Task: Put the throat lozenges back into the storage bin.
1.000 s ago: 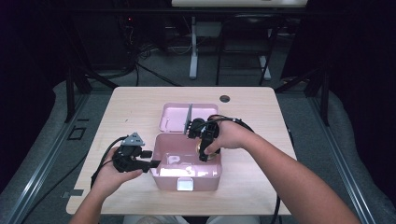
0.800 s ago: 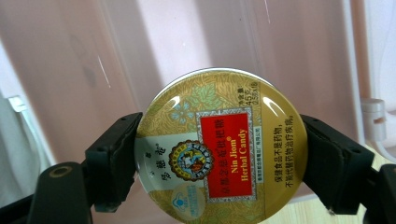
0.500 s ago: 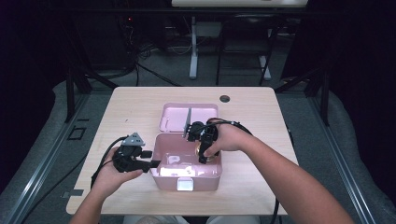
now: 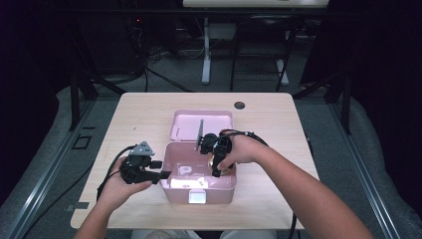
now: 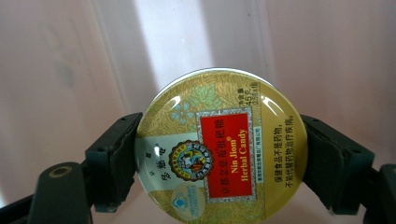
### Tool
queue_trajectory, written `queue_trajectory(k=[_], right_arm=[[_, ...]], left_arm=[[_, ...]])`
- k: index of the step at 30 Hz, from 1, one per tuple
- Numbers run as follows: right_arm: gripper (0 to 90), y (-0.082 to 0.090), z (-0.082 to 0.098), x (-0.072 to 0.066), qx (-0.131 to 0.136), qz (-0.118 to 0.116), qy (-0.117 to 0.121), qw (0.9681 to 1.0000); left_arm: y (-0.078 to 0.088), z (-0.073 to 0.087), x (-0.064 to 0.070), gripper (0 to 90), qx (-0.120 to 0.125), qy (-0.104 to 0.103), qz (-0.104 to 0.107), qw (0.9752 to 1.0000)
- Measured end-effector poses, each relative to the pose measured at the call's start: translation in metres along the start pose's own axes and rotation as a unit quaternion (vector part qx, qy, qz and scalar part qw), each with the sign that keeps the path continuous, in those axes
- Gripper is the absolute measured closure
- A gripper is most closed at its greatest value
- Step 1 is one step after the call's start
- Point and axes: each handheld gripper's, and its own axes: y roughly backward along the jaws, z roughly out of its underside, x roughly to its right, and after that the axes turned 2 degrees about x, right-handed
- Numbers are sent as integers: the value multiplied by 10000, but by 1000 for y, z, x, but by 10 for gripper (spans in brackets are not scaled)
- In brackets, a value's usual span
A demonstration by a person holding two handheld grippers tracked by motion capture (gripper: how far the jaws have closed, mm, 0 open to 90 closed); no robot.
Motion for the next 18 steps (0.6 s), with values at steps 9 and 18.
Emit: queue_trajectory(k=[9,18], right_arm=[[199,-8,2,-1,-58,103,263,9996],[198,-14,3,0,-87,89,424,9990]], left_arm=[[-1,0,0,492,7,8,-8,10000],[-1,0,0,490,11,9,-6,10000]])
